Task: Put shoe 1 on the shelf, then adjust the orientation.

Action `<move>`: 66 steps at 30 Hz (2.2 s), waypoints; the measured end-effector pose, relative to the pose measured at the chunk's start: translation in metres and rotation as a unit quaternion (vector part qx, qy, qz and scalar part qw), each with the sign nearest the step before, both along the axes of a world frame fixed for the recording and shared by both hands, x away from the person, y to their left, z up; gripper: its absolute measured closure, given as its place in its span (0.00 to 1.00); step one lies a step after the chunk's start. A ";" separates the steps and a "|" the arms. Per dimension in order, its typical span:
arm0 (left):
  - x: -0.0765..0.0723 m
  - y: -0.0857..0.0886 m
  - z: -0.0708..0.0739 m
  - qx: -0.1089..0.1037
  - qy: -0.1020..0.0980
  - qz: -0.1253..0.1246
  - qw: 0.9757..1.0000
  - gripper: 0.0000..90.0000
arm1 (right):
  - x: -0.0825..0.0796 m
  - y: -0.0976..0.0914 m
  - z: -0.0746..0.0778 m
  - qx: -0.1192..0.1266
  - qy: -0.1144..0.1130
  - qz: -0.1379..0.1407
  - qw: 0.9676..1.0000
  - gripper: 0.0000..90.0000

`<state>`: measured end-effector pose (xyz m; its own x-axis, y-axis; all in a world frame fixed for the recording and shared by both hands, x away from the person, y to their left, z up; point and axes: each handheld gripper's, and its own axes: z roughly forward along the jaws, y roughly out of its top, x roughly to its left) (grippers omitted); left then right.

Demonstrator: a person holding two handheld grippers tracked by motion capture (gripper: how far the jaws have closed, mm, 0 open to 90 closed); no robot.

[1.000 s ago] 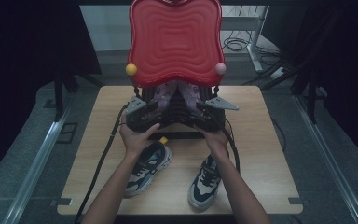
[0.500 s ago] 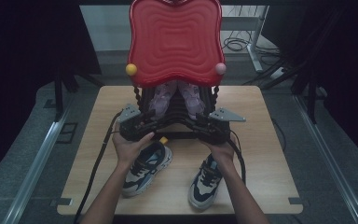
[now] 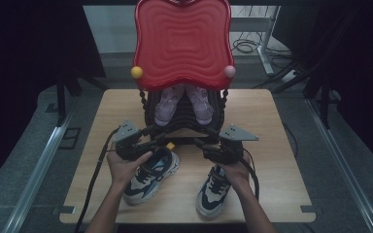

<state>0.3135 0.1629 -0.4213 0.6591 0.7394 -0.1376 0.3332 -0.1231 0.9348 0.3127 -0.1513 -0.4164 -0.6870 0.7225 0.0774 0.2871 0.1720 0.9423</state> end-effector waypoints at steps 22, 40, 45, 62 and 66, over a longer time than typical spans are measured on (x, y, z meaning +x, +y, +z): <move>-0.043 0.037 -0.029 0.014 0.057 -0.025 0.998 0.50 | -0.027 -0.016 -0.020 -0.015 0.034 0.047 0.998 0.46; -0.061 0.055 -0.036 0.033 0.106 -0.056 0.992 0.54 | -0.035 -0.018 -0.034 -0.036 0.057 0.055 0.996 0.50; -0.067 0.052 -0.036 0.024 0.111 -0.074 0.991 0.54 | -0.036 -0.019 -0.034 -0.034 0.060 0.054 0.996 0.51; -0.084 0.016 -0.044 0.081 0.147 -0.121 0.978 0.90 | -0.039 -0.019 -0.032 -0.033 0.065 0.051 0.996 0.53; -0.085 0.010 -0.050 0.099 0.159 -0.125 0.974 0.99 | -0.038 -0.020 -0.033 -0.036 0.068 0.046 0.996 0.53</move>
<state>0.2287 0.1725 -0.4708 0.7691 0.5941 -0.2357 0.5393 -0.4053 0.7382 0.2748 -0.1716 -0.4495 -0.7367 0.6647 0.1239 0.3911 0.2695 0.8800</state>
